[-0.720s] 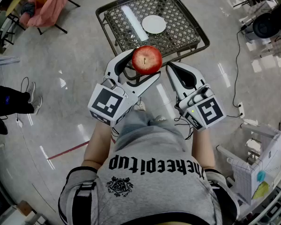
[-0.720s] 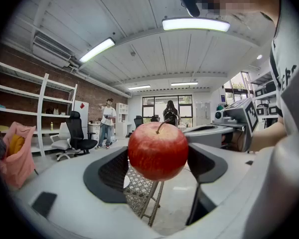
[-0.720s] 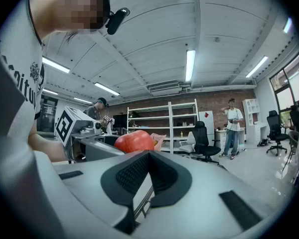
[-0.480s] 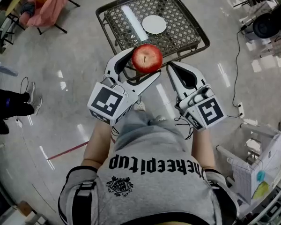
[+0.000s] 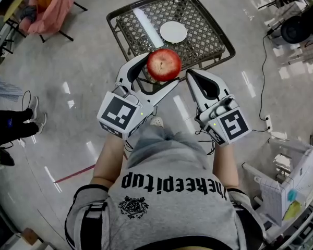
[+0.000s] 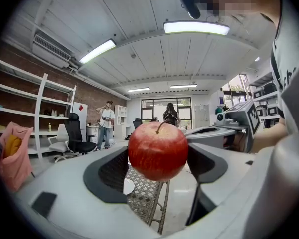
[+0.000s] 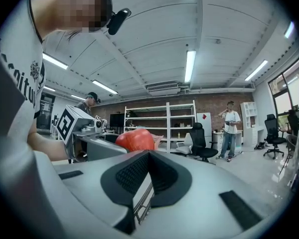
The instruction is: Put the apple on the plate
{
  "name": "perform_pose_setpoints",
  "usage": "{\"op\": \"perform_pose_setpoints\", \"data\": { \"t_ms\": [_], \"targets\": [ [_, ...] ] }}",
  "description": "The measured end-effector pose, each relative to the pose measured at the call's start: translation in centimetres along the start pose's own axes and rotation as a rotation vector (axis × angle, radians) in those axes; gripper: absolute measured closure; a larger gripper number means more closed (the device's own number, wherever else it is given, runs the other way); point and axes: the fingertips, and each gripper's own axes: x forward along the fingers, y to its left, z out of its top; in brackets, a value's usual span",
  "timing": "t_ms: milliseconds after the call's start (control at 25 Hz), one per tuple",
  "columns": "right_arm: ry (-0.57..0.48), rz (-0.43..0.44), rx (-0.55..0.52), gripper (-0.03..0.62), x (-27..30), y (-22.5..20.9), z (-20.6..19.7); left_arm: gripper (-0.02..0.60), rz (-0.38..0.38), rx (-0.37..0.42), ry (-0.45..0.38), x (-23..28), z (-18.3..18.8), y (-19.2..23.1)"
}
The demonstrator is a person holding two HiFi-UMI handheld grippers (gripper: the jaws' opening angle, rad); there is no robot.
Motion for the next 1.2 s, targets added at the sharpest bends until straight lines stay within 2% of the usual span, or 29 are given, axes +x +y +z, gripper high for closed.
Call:
{"op": "perform_pose_setpoints", "data": {
  "t_ms": [320,560,760,960,1200],
  "targets": [
    [0.003,-0.047,-0.017,0.594,1.4,-0.2,-0.1,0.179,-0.030,0.003,-0.003,0.3,-0.6,1.7],
    [-0.002,-0.056,-0.007,0.592,1.9,-2.0,0.3,0.179,-0.027,0.013,-0.009,1.9,-0.4,2.6],
    [0.009,-0.023,-0.012,0.592,2.6,-3.3,-0.1,0.179,0.010,0.026,-0.004,3.2,-0.4,3.4],
    [0.008,0.003,-0.011,0.592,3.5,-5.6,0.0,0.179,0.030,-0.017,-0.012,5.0,-0.2,4.6],
    [0.005,0.075,-0.010,0.592,4.4,-8.6,0.0,0.179,0.075,-0.045,-0.009,7.5,0.1,5.1]
  ]
}}
